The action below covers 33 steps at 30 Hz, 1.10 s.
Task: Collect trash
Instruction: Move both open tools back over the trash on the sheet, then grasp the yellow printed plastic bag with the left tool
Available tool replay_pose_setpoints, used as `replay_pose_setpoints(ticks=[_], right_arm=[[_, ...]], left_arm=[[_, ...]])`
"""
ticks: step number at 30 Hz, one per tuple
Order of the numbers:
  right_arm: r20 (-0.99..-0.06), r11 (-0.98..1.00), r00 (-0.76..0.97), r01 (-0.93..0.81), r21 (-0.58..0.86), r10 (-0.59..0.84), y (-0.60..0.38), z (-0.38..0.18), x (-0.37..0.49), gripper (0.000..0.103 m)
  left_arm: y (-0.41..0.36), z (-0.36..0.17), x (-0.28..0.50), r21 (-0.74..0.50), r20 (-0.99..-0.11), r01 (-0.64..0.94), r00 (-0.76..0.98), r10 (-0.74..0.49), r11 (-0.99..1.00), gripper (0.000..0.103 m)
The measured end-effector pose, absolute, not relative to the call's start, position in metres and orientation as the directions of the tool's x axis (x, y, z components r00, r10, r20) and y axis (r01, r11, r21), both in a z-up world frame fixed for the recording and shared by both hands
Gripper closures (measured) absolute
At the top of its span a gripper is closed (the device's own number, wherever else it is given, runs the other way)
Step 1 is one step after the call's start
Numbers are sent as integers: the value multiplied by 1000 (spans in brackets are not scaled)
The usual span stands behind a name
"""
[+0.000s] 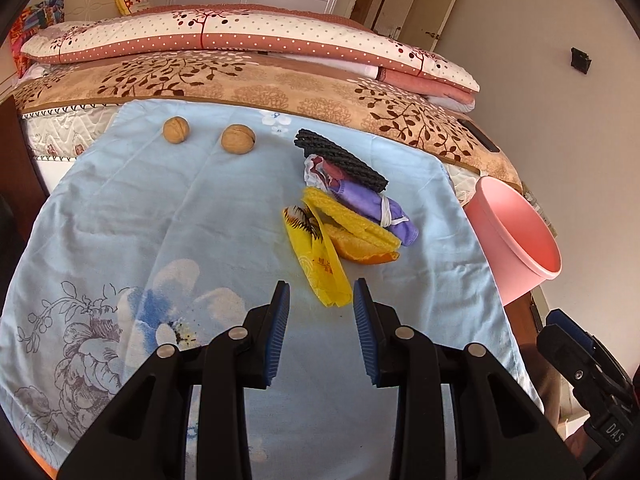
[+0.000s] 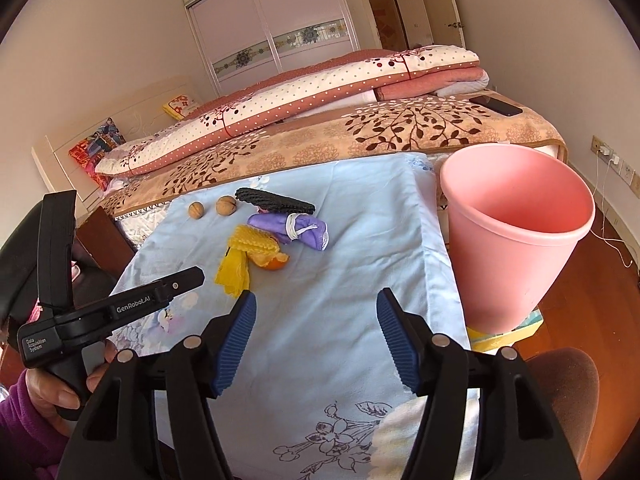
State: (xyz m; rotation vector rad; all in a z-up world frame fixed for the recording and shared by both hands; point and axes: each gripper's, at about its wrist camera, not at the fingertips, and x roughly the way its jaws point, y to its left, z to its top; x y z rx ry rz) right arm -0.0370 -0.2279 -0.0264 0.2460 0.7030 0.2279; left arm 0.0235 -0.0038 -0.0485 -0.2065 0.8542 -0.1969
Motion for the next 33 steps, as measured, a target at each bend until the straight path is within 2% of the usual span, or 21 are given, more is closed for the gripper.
replay_pose_setpoints(ticks=[4,13,22,23,25,33], right_arm=[[-622,947,729,-115,301,286,-231,-32,-32,35],[-642,926,678,-171,336,358,-227,-43,-20,35],[-621,908,665,-259,330,416,-212,-40,-20,35],[-621,907,664,-264,327,417,-210,-39,-20,35],[-621,902,656,-275,332,429,-208,-39,-19,35],[-639,903,637,-312,296,430,-195,-37,-8,35]], left_arm=[[-12,-56,32,-243,-739,94,627,-247,966,70],[-20,-72,60,-232,-772,66,595,-225,970,70],[-9,-84,72,-300,-781,15,570,-255,954,70],[-7,-84,71,-302,-779,12,573,-254,953,74],[-5,-84,70,-308,-776,15,575,-261,951,87],[14,-76,59,-283,-763,-19,610,-213,959,90]])
